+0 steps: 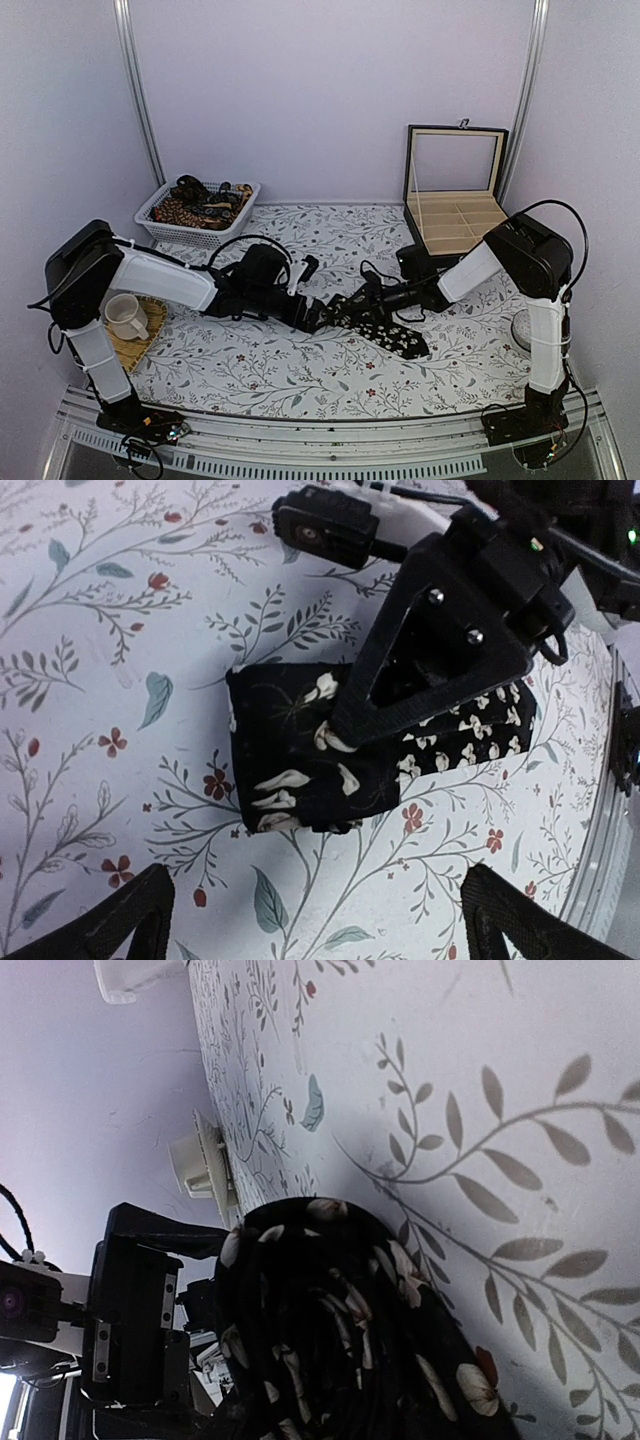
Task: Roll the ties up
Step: Roll the tie at the center of the board.
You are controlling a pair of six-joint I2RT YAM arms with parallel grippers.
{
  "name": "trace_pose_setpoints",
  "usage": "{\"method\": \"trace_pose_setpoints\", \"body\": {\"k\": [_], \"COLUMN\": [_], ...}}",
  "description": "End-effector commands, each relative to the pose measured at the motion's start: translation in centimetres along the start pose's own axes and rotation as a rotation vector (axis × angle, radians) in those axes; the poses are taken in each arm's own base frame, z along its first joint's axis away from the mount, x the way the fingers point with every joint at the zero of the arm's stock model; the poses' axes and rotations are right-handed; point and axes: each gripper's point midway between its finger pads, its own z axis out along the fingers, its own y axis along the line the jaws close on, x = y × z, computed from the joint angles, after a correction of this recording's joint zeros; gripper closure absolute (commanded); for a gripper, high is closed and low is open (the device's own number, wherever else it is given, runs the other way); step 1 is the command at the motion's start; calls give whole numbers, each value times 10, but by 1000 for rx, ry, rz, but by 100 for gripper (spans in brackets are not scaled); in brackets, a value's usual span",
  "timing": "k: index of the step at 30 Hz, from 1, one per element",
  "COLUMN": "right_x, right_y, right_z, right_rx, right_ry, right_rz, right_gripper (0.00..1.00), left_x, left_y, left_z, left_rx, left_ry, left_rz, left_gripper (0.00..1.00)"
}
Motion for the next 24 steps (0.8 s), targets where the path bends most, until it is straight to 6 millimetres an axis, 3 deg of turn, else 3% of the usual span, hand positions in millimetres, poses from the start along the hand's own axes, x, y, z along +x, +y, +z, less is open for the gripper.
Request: {"method": "trace_pose_setpoints", "body": {"k": [1, 7, 11, 16, 22, 24], "right_x": [7, -1, -1, 0, 0, 0], "right_y": [-41, -23, -29, -34, -34, -34], "right_z": [7, 2, 4, 6, 7, 7], "right_rx": [107, 123, 128, 124, 121, 121], "right_ry": [17, -4, 7, 16, 19, 19], "right_rz": [97, 47, 59, 76, 80, 80], "right_gripper": [61, 61, 63, 64, 64, 64], "left_x": [-6, 10, 17, 19, 15, 25], "left_y": [6, 23, 24, 41, 43, 48], "left_z": [-2, 10, 12, 16, 30, 41], "left_rx": [-65, -120, -107, -224, -316, -330], "left_ry": [56, 149, 172, 206, 217, 246], "left_rz": [223, 305, 377, 439, 465, 463], "left_gripper": [0, 4, 7, 7, 5, 5]}}
